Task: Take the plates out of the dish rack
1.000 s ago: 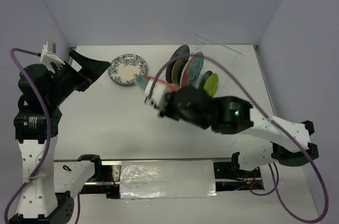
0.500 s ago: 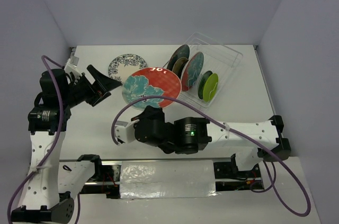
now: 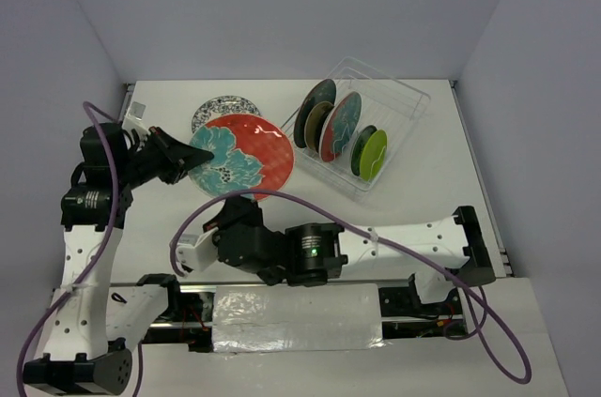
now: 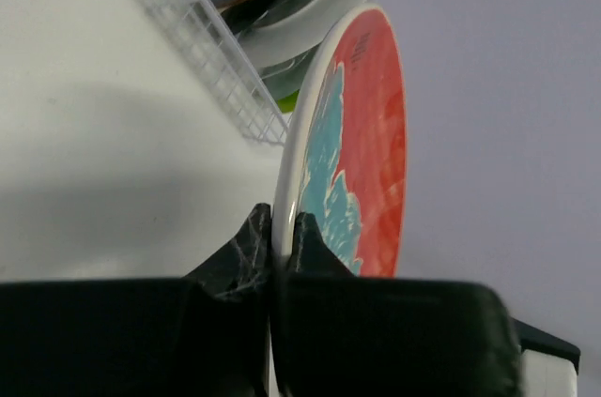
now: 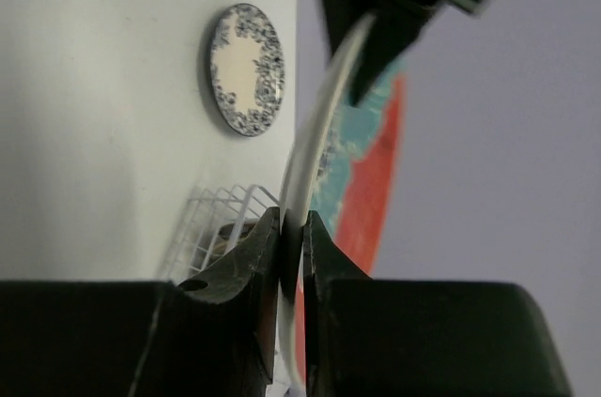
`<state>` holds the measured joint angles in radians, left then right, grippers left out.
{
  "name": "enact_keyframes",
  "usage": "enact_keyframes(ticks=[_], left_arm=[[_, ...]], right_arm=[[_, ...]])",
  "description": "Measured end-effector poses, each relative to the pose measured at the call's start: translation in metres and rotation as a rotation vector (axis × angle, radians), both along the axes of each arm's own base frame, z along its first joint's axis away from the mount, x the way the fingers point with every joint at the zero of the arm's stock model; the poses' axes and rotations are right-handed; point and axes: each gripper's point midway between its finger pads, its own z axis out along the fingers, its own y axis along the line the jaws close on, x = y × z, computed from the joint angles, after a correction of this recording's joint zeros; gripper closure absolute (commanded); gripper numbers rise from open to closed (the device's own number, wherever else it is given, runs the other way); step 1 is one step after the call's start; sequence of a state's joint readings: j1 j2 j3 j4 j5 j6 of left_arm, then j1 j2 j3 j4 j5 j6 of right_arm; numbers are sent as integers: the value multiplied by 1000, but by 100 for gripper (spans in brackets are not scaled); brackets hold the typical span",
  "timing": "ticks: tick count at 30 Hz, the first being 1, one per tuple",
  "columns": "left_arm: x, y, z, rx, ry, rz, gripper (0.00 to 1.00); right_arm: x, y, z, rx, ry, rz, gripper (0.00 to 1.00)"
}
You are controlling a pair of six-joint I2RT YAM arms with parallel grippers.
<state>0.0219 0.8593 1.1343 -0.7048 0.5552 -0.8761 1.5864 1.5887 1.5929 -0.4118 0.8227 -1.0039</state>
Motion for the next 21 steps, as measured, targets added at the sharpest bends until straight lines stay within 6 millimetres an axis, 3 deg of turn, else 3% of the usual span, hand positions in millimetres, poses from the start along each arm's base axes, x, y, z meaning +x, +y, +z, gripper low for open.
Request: enact_keyframes(ticks=[2,4,5,6,8,12,15,18,21], left_arm=[[5,-1,9,-64,10,35,100],[6,1,4,-51,20,44,100],[6,3,0,-51,34,55,100],[7,3,-2,-53,40,66,100],[11,10,-13,8,25,89,100],[17,22,-34,27,102,183,100],[34,40,-42,90,90,266,100],[59,65,-53,146,96,377,100],[89,86,-71,188,101,473,100]], right_arm=[[-2,8,-14,-7,14,10,100],[-2,9,-19,5,4,-12,82],[-1,9,-21,11,9,-16,66],[1,8,-24,20,18,-23,32],[7,6,-24,44,33,-38,0],[18,-24,-17,220,178,-53,0],[21,-79,3,380,238,-98,0],[15,-140,49,656,315,-99,0],[6,-188,80,894,396,-75,0]])
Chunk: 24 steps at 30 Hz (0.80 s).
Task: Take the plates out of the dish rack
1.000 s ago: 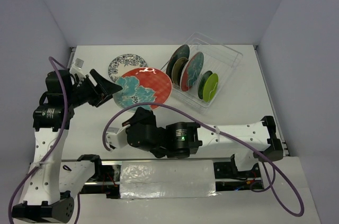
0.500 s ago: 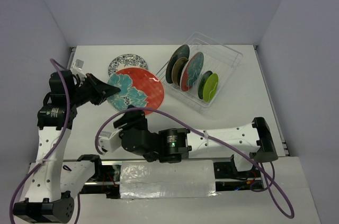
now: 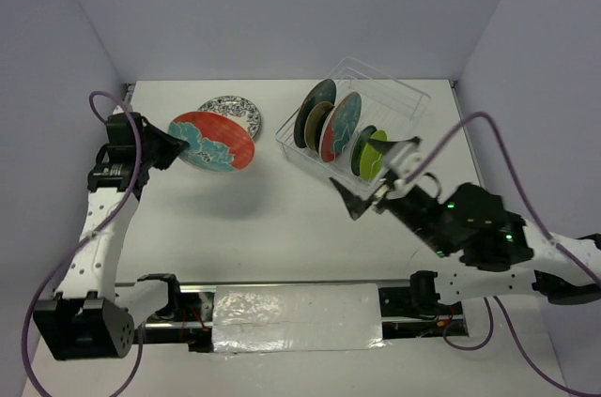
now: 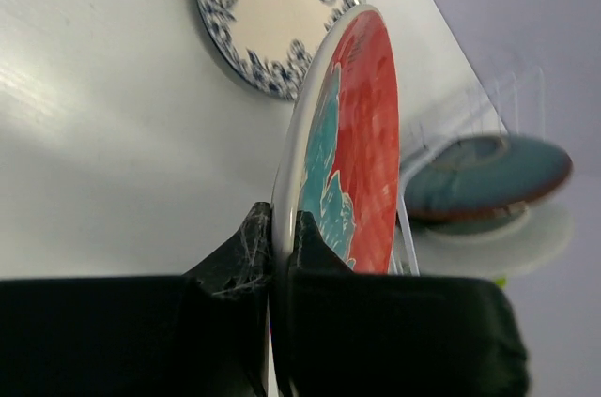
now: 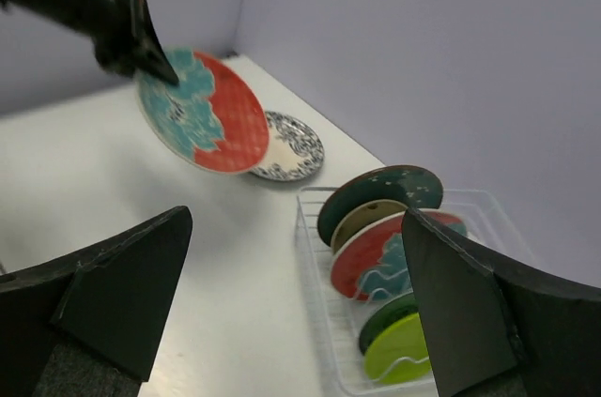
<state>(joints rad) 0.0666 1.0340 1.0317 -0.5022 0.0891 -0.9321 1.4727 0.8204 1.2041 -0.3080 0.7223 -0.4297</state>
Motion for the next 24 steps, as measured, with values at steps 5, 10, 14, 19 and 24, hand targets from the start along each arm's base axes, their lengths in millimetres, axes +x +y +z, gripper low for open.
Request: enact_keyframes(ticks=[5,10,14,19,24], left_arm=[[61,17,-54,-6,15,82,100],[107,21,-108,-15,50,90,100],[130,24,-130,-28,38,99,100],[154,26,-134,-36,-10,96,98],[173,31,-144,-58,-30,106,87]], right_arm=[[-7,-34,13,210,113,-1,0],[-8,-26,-20,151,196,-12,0],[-10,-26,-44,116,237,-16,0],[-12,-26,-50,109,255,-14,0],[-12,-17,-56,81,261,-7,0]])
